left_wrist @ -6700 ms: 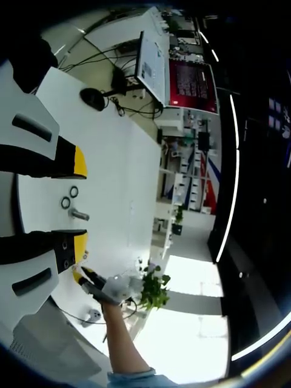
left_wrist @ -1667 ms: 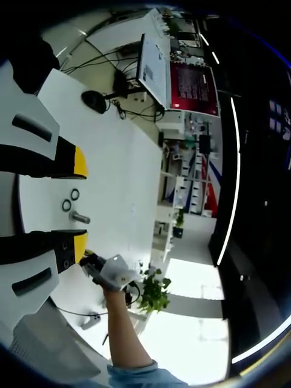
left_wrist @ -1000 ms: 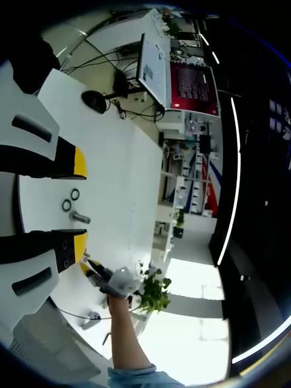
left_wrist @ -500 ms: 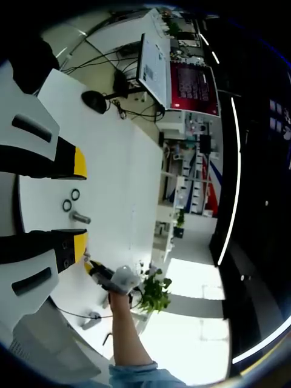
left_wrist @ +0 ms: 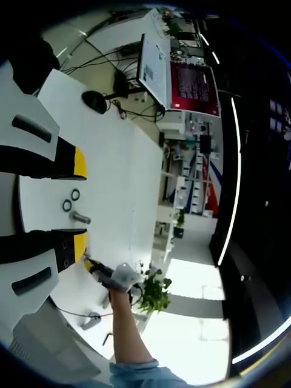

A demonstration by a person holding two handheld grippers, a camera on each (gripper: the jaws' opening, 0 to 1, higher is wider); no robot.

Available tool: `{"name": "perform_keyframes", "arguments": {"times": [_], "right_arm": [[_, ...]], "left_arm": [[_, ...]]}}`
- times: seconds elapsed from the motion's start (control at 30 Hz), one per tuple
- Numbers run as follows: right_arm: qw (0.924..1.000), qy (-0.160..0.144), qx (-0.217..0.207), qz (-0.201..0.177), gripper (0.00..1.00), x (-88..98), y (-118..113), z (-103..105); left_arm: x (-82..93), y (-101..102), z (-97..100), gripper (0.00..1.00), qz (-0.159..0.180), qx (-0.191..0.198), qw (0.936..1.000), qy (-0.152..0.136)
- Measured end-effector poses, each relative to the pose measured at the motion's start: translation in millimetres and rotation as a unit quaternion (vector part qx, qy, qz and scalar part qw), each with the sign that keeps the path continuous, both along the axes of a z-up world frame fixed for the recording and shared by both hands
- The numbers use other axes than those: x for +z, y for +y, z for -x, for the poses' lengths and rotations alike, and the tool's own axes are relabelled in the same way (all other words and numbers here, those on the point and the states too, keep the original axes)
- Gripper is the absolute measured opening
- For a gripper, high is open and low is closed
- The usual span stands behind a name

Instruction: Place the washer onto the threaded stud by aligning its center hole with the stud, sliding it down to the base, and recovering from edge contact or off-axis alignment until the washer reaches the visible bottom stop.

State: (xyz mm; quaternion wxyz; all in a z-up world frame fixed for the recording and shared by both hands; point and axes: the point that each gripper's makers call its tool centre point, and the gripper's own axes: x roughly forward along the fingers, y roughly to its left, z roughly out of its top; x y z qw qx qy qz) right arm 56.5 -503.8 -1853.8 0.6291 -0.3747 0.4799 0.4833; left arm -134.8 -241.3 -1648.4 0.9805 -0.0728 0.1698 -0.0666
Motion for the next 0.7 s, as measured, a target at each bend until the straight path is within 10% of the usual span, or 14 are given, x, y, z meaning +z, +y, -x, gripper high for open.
{"name": "perform_keyframes", "arguments": {"times": [0.7], "right_arm": [[0.9964,0.002,0.046,0.071,0.17,-1.8,3.0,3.2]], "left_arm": [[-0.2,-0.3,-0.8,0.28,0.000,-0.002,1.0000,0.002]]}}
